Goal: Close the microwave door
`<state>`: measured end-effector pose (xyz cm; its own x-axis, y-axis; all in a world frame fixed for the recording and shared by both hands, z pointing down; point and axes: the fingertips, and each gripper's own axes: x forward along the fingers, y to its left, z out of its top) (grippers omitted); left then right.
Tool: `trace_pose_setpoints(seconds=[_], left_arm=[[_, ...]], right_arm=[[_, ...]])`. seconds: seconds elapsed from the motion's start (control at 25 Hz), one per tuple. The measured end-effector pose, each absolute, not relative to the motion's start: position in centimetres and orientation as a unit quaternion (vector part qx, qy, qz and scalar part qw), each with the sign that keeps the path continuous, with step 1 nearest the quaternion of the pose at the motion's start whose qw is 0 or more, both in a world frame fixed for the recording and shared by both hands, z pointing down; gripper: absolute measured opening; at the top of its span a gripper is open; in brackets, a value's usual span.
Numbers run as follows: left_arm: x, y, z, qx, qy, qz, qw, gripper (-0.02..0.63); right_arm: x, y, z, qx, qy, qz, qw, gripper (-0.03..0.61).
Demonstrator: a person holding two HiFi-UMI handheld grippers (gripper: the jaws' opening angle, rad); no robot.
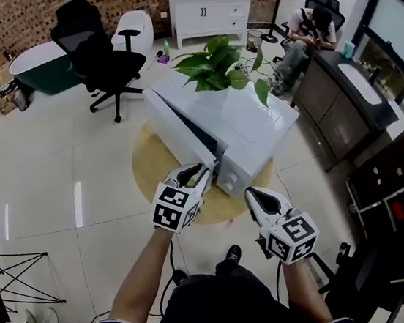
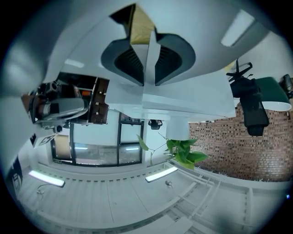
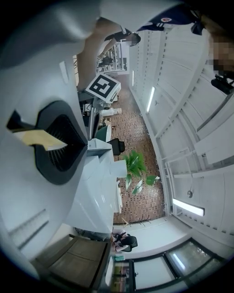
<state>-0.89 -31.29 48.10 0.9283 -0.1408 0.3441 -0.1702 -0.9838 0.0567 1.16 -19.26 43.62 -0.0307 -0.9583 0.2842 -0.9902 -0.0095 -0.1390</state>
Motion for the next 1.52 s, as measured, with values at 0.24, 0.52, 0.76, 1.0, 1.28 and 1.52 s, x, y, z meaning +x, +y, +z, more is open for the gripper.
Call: trace_pose_setpoints(seconds=[0.24,0.52,0.76,1.0,1.28,1.52], left_arm=[[1.1,-31.2,48.1,0.981,-0.072,0.174,0.041,0.089],[2.5,-30.9,48.0,0.980,-0.057,0.188,0.020,0.067],[2.5,-30.9,48.1,0.979,-0.048,0.197,0.012,0.067],[2.6,-30.8,48.2,0.978,-0.020,0.206,-0.006,0.067],[4.3,-31.0,48.1,0.980,0.004,0.201,-0.010,0.065],[4.6,-31.2,48.3,0.980,0.004,0.198,0.003,0.011]], right_arm=[[2.9,-18.1,43.5,0.706,-0.690,0.151,0.049,0.002],[3.8,-17.4,43.7,0.710,-0.685,0.156,0.042,0.002],[3.6,-17.7,44.0,0.706,-0.689,0.158,0.040,0.002],[3.8,-17.6,44.2,0.707,-0.688,0.161,0.042,0.002],[4.0,-17.9,44.1,0.703,-0.691,0.160,0.047,0.002],[4.7,-17.9,43.9,0.708,-0.687,0.157,0.048,0.002]])
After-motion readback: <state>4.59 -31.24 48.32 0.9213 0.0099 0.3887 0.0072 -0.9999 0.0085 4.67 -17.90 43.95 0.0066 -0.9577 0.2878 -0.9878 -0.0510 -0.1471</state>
